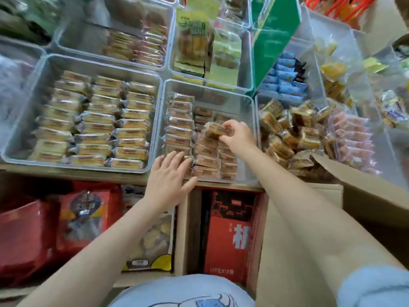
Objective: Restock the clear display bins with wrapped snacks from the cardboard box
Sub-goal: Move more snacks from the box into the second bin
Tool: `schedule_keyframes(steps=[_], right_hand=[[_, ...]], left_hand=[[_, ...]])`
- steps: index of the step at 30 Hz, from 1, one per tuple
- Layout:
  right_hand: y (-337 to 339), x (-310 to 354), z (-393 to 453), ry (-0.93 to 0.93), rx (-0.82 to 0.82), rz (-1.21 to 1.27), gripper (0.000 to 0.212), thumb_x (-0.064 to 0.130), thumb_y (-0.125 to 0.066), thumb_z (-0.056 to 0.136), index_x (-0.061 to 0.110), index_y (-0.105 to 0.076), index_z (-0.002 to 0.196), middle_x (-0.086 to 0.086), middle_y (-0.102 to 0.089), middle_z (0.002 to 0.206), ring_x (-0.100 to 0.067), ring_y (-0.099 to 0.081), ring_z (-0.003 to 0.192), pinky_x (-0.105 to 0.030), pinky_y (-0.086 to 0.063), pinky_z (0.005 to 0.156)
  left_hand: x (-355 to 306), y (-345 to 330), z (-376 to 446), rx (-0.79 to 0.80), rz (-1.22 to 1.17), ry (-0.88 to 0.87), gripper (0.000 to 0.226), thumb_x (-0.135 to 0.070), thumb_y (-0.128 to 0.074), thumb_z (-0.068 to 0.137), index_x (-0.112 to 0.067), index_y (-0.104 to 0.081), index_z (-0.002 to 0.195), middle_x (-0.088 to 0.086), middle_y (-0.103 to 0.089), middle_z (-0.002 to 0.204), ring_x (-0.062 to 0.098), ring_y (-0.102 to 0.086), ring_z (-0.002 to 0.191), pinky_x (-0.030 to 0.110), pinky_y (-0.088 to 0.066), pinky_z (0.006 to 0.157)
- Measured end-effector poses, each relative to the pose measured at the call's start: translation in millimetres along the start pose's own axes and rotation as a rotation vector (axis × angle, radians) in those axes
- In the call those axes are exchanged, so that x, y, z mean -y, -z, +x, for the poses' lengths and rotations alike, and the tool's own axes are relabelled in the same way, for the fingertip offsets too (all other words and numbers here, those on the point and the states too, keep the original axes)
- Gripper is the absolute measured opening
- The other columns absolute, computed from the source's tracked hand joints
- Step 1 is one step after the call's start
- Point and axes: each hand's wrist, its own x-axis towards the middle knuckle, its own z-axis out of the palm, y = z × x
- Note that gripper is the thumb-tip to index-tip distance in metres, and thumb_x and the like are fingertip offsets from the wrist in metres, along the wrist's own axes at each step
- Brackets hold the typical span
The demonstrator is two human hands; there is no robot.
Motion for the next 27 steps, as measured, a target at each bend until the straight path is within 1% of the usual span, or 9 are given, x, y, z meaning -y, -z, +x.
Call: schedule_keyframes(steps=[2, 6, 9, 11, 14, 17, 21, 24, 27], right_hand=[[-13, 6, 11, 0.004, 0.043, 0.003, 0.041, 0.026, -0.07, 0.092, 0.023, -0.061, 0.132, -0.007, -0.053, 0.127, -0.019, -0.053, 0.104, -0.026, -0.04, 0.089], [-36, 10, 25, -0.002, 0.129, -0.069, 0.041, 0.042, -0.055, 0.099, 0.026, -0.061, 0.136, -0.01, -0.053, 0.139, -0.029, -0.054, 0.124, -0.036, -0.043, 0.099], [-46, 11, 28, -0.033, 0.151, -0.118, 0.042, 0.043, -0.04, 0.105, 0.029, -0.052, 0.142, -0.013, -0.05, 0.142, -0.033, -0.051, 0.126, -0.041, -0.043, 0.1], [-51, 13, 29, -0.028, 0.159, -0.195, 0.04, 0.041, -0.034, 0.106, 0.027, -0.048, 0.142, -0.012, -0.055, 0.14, -0.033, -0.053, 0.125, -0.042, -0.045, 0.098], [-55, 17, 28, -0.012, 0.183, -0.227, 0.045, 0.047, -0.035, 0.105, 0.024, -0.045, 0.143, -0.012, -0.057, 0.139, -0.033, -0.055, 0.123, -0.042, -0.047, 0.094], [-53, 7, 26, -0.01, 0.231, -0.139, 0.052, 0.051, -0.041, 0.102, 0.029, -0.039, 0.149, -0.012, -0.049, 0.148, -0.033, -0.05, 0.13, -0.044, -0.044, 0.102], [-40, -1, 19, -0.001, 0.3, -0.077, 0.049, 0.045, -0.04, 0.105, 0.037, -0.033, 0.153, -0.01, -0.04, 0.156, -0.032, -0.042, 0.139, -0.043, -0.039, 0.11], [-21, 5, 3, 0.049, 0.31, -0.122, 0.053, 0.047, -0.038, 0.104, 0.043, -0.024, 0.155, -0.013, -0.034, 0.156, -0.033, -0.046, 0.134, -0.042, -0.042, 0.102], [20, 9, -33, 0.131, 0.193, -0.075, 0.047, 0.04, -0.042, 0.104, 0.038, -0.037, 0.151, -0.008, -0.046, 0.138, -0.021, -0.058, 0.103, -0.027, -0.043, 0.077]], left_hand=[[3, -3, 0, -0.007, 0.019, -0.021, 0.081, -0.068, -0.01, 0.091, -0.026, -0.04, 0.154, 0.002, -0.035, 0.161, 0.022, -0.022, 0.152, 0.043, -0.011, 0.12], [6, -9, 0, -0.052, 0.06, -0.049, 0.069, -0.063, -0.029, 0.096, -0.019, -0.056, 0.142, 0.009, -0.053, 0.148, 0.028, -0.041, 0.143, 0.046, -0.024, 0.112], [5, -11, 1, -0.081, 0.071, -0.064, 0.067, -0.061, -0.034, 0.096, -0.017, -0.06, 0.139, 0.011, -0.056, 0.145, 0.03, -0.045, 0.14, 0.047, -0.026, 0.11], [5, -11, 1, -0.098, 0.081, -0.061, 0.067, -0.061, -0.033, 0.096, -0.017, -0.059, 0.14, 0.012, -0.056, 0.145, 0.031, -0.044, 0.14, 0.047, -0.027, 0.111], [4, -11, 1, -0.097, 0.089, -0.054, 0.068, -0.062, -0.031, 0.096, -0.018, -0.058, 0.141, 0.012, -0.055, 0.146, 0.031, -0.044, 0.141, 0.048, -0.027, 0.111], [4, -11, 1, -0.113, 0.097, -0.052, 0.068, -0.062, -0.031, 0.096, -0.019, -0.058, 0.14, 0.01, -0.056, 0.145, 0.03, -0.044, 0.141, 0.047, -0.026, 0.111], [4, -12, 1, -0.095, 0.105, -0.05, 0.07, -0.065, -0.026, 0.095, -0.022, -0.054, 0.143, 0.008, -0.052, 0.149, 0.029, -0.04, 0.143, 0.046, -0.022, 0.113], [4, -9, 2, -0.032, 0.086, -0.031, 0.075, -0.069, -0.018, 0.094, -0.028, -0.042, 0.151, 0.004, -0.038, 0.159, 0.025, -0.025, 0.151, 0.045, -0.014, 0.119], [5, -2, -1, 0.004, 0.06, -0.024, 0.078, -0.071, -0.019, 0.095, -0.027, -0.029, 0.158, 0.004, -0.018, 0.168, 0.022, -0.002, 0.156, 0.045, 0.003, 0.124]])
